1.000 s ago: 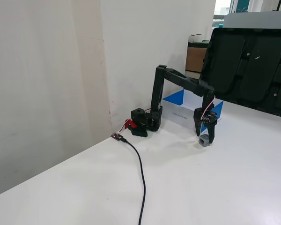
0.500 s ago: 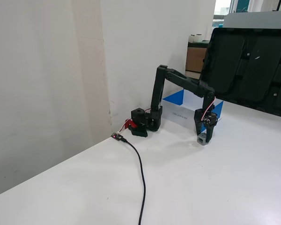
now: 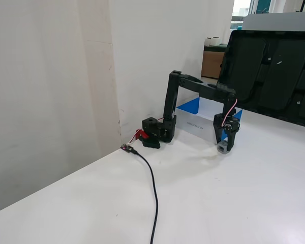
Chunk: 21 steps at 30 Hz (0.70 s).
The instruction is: Pick the gray block and keep it in the box.
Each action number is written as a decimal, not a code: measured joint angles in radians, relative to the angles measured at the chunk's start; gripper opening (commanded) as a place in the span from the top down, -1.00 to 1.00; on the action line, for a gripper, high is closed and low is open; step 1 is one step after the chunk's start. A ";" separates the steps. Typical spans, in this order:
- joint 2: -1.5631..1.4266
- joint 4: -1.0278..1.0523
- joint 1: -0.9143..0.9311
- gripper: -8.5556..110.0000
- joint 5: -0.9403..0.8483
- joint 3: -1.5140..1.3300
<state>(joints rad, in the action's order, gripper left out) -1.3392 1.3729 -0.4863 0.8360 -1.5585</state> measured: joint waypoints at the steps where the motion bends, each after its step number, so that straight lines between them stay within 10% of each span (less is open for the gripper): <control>1: -0.023 0.017 -0.002 0.75 -0.006 0.011; 21: -0.557 0.153 -0.339 0.76 -0.176 0.071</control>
<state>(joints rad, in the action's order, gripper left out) -1.8960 1.5263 -0.8253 0.6596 -1.4880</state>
